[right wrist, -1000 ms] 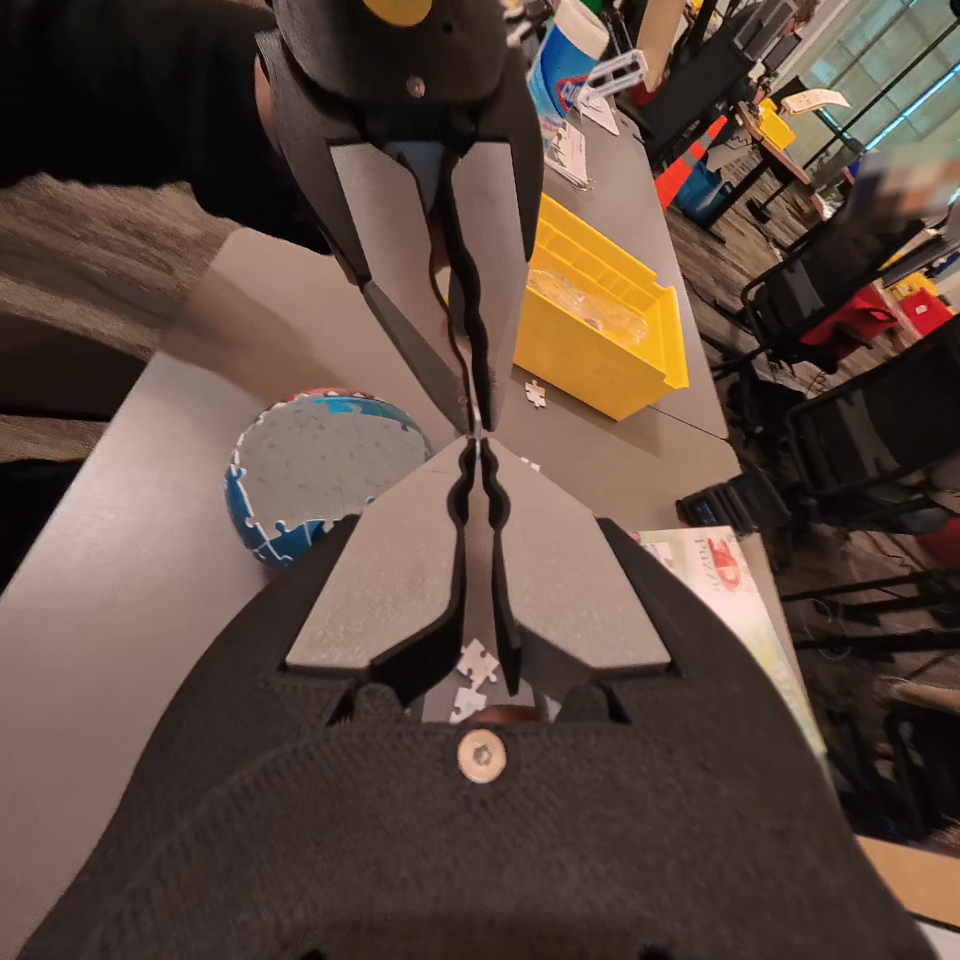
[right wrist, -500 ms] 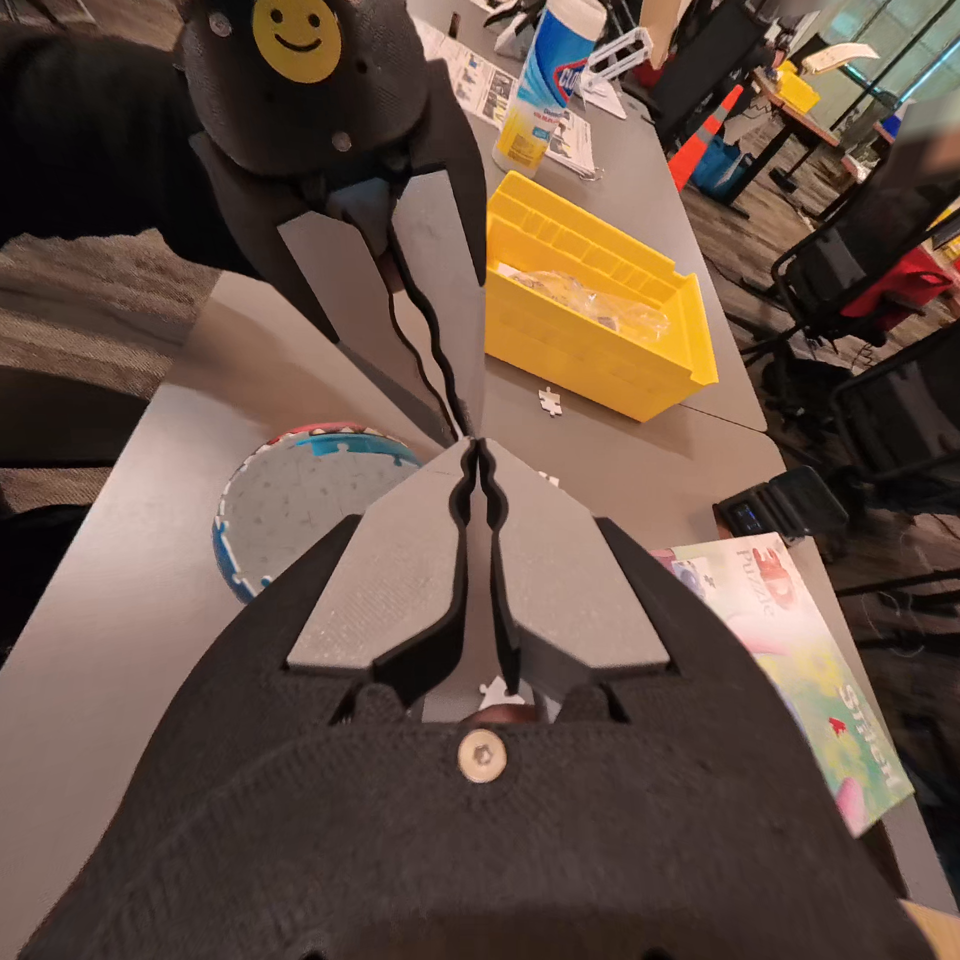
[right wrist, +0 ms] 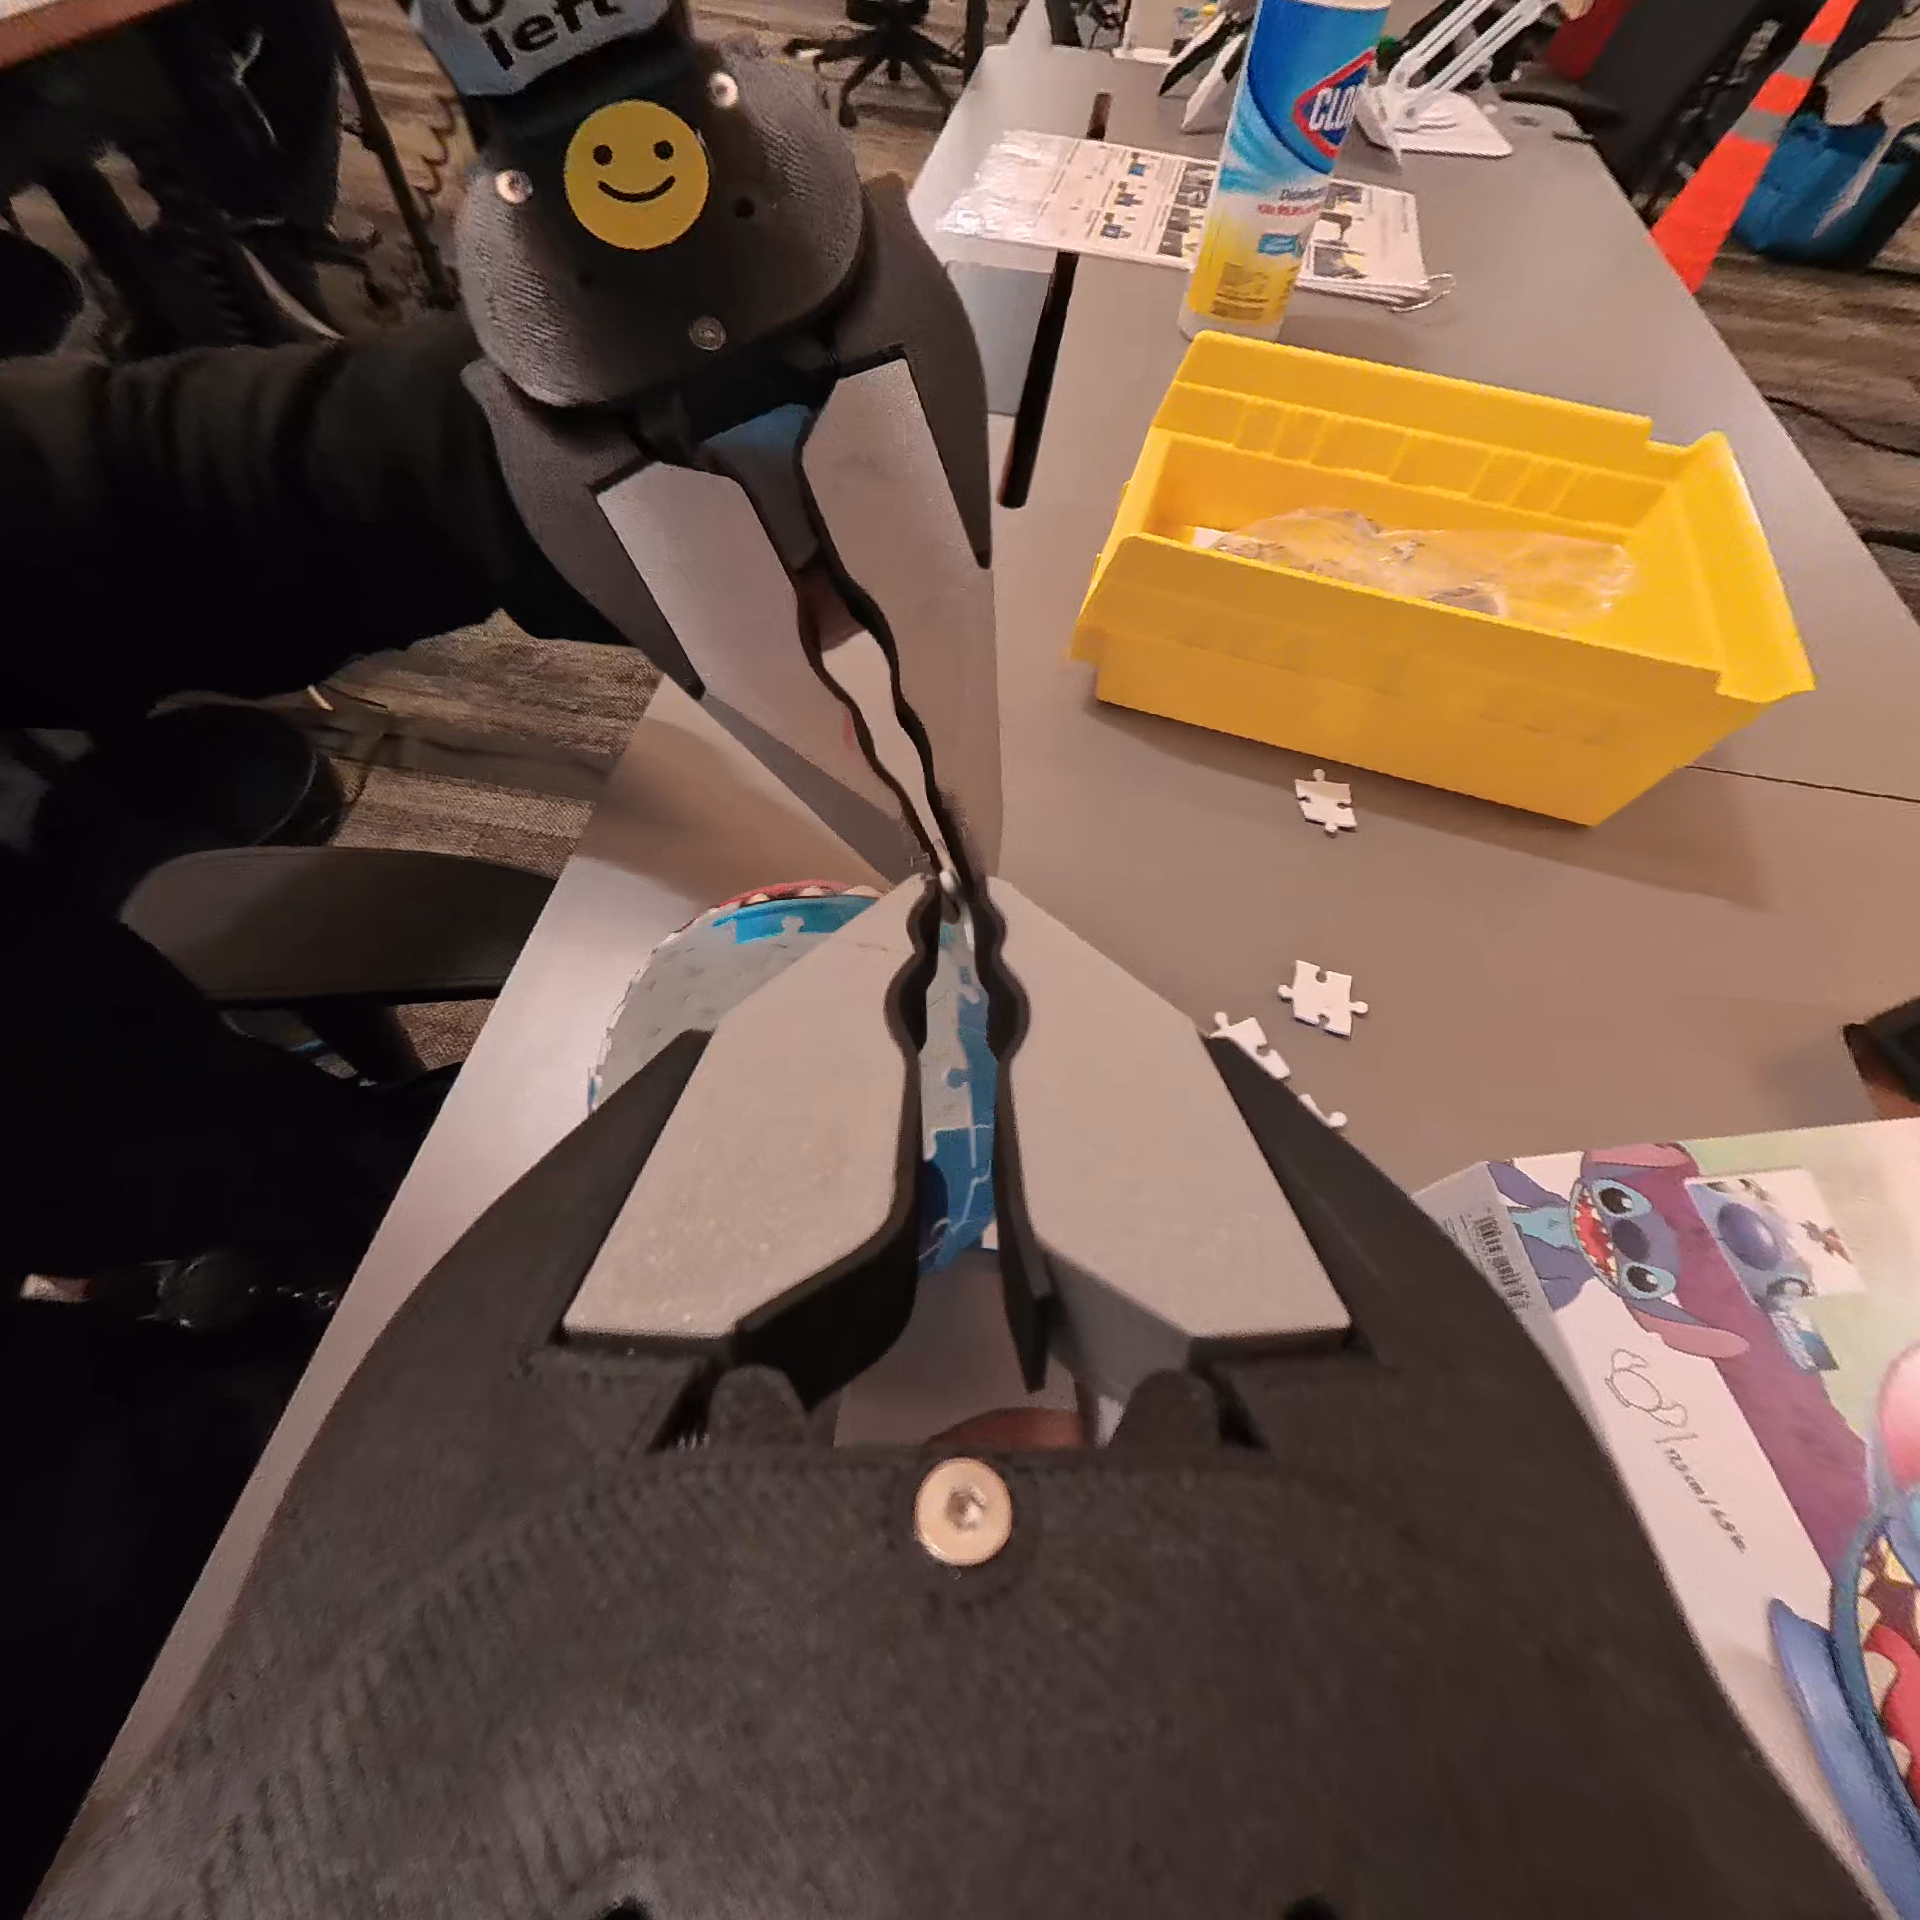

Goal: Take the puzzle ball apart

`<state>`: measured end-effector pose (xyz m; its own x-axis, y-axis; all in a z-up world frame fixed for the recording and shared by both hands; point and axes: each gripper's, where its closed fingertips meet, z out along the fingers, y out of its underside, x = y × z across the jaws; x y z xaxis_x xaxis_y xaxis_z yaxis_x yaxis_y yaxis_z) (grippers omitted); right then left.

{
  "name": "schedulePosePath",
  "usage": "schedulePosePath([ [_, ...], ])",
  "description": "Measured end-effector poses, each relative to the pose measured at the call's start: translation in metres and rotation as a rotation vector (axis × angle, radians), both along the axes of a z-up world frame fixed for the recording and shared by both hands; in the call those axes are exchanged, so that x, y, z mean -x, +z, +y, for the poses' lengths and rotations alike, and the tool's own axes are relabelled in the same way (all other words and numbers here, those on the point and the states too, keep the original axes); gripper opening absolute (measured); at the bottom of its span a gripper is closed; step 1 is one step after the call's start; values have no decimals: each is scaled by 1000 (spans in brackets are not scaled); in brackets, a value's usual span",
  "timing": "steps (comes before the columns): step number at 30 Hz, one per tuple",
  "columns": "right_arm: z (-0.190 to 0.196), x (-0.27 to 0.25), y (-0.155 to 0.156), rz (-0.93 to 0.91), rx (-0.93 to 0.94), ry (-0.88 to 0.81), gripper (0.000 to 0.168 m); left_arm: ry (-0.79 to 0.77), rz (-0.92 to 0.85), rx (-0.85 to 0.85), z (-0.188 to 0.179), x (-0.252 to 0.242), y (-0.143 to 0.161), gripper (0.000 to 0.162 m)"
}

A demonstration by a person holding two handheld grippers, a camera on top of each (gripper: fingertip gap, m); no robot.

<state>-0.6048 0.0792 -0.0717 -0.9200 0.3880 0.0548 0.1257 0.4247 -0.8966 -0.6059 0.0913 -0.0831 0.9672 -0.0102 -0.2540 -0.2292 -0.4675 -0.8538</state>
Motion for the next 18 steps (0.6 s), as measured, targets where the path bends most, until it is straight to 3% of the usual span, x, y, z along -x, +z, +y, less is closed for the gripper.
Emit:
schedulePosePath([
  [18, -8, -1, -8, 75, -85, -24, 0, 50, -52, 35, -6, -3, -8, 3],
])
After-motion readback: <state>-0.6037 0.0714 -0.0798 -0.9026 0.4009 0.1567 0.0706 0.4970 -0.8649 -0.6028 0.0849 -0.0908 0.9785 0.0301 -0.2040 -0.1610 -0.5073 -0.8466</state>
